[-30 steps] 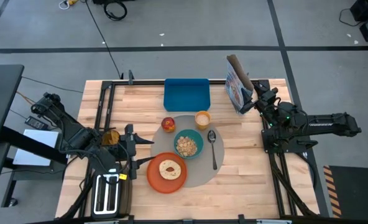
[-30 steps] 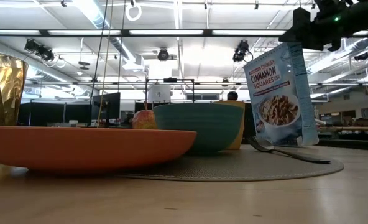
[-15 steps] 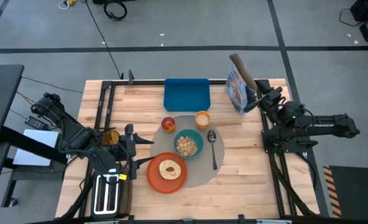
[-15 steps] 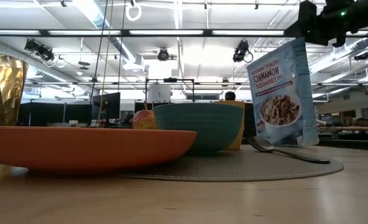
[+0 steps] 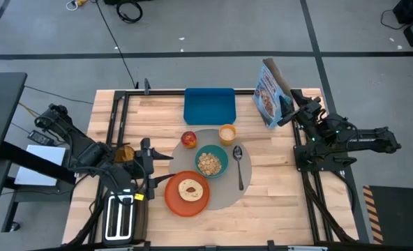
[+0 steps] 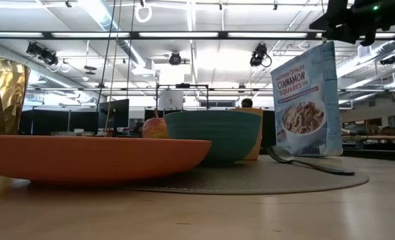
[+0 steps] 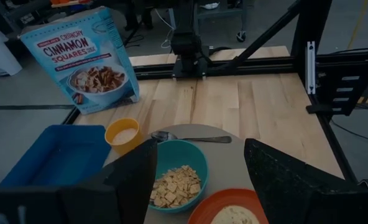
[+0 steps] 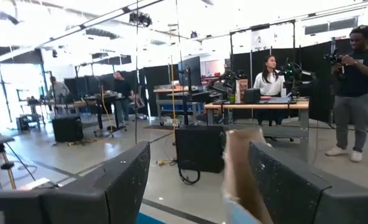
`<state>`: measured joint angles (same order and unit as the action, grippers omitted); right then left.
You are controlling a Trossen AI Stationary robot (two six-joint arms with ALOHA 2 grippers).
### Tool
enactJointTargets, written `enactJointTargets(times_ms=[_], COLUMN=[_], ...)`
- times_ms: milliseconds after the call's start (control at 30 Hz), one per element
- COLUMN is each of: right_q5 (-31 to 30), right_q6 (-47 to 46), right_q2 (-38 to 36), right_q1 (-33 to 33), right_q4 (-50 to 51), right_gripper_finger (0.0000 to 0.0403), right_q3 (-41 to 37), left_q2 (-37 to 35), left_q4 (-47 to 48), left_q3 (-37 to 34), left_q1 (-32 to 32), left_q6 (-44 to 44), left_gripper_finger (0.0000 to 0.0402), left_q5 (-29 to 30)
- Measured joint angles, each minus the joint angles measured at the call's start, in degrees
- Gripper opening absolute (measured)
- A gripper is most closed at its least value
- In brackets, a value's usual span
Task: Arrange a breakfast setting
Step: Return to Home Position
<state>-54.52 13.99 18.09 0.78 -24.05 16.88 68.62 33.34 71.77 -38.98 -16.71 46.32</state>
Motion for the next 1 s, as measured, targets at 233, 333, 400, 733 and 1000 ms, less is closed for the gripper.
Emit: enactJointTargets(times_ms=[233,333,400,733,1000], right_q5=[-1.25,-1.38,-1.53,-1.33,13.12], right_q6=[1.72,2.7,2.72,4.17,3.17], right_q2=[-0.92,-0.92,-0.92,-0.94,-0.86], right_q1=[-1.55,-2.12,-2.38,-5.94,-14.03], right_q4=[-0.81,-0.77,-0.79,-2.83,5.93], right_gripper_finger=[0.0279,0.0279,0.0279,0.0279,0.0258], right_q3=[0.03,0.04,0.04,2.13,4.2], left_q2=[0.0,0.0,0.0,0.0,0.0], left_q4=[0.0,0.0,-0.01,0.0,3.44], left_q3=[0.0,0.0,0.0,0.0,0.0], left_q1=[-0.02,-0.02,-0.02,-0.02,-0.02], left_q6=[0.0,-0.02,-0.01,-0.02,-3.46], left_gripper_finger=[0.0249,0.0249,0.0249,0.0249,0.0249], left_q5=[-0.02,0.0,-0.01,-0.01,-0.02])
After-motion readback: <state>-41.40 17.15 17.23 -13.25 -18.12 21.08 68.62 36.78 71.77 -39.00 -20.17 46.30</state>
